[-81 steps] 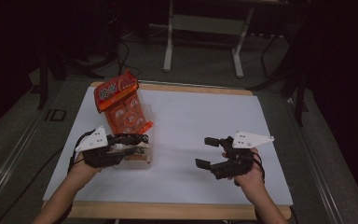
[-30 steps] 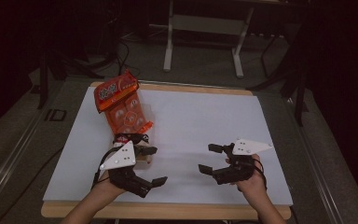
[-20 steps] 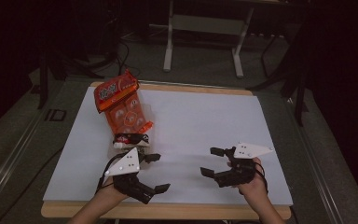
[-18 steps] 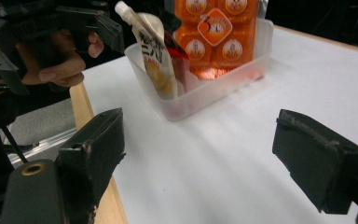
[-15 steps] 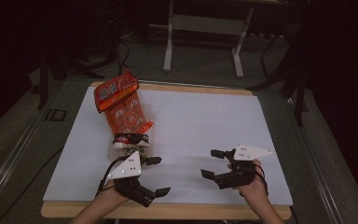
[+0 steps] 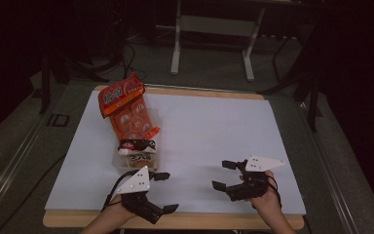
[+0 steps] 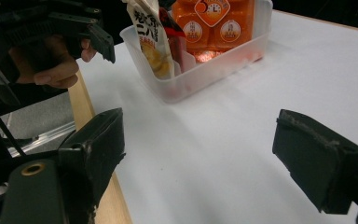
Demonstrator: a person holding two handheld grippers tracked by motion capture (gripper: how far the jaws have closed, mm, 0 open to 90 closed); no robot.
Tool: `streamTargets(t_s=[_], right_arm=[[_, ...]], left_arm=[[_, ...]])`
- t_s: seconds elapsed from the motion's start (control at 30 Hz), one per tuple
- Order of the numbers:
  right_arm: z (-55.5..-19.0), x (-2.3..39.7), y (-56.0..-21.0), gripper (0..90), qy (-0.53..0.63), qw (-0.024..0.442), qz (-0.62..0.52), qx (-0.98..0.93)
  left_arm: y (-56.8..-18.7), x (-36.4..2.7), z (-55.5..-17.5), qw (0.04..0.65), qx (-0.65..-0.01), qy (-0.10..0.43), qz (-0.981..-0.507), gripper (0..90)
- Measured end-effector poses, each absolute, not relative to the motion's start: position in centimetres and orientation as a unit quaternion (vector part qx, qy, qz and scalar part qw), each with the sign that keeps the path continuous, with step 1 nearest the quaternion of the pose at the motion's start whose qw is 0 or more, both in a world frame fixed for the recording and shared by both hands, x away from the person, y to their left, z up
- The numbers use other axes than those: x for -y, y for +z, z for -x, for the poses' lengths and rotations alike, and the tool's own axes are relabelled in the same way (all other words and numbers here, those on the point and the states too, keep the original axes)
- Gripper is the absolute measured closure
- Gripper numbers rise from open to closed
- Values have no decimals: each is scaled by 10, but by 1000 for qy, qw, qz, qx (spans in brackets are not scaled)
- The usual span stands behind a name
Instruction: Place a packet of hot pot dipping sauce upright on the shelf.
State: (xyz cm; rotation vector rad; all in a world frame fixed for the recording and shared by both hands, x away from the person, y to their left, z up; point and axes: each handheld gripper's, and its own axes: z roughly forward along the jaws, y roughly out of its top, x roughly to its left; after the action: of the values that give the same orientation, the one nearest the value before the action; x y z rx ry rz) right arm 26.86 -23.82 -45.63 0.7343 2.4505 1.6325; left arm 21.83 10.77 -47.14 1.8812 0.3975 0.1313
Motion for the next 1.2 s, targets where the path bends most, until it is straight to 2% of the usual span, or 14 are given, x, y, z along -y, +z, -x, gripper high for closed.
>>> streamTargets(t_s=[1.1,1.2], right_arm=[[-268,247,-489,159,499,68,-252,-826],[-269,247,-492,159,496,70,-254,-828]], left_arm=[[-505,-110,-218,547,-198,65,-811,47],[-506,-110,-218,545,-197,78,-811,47]])
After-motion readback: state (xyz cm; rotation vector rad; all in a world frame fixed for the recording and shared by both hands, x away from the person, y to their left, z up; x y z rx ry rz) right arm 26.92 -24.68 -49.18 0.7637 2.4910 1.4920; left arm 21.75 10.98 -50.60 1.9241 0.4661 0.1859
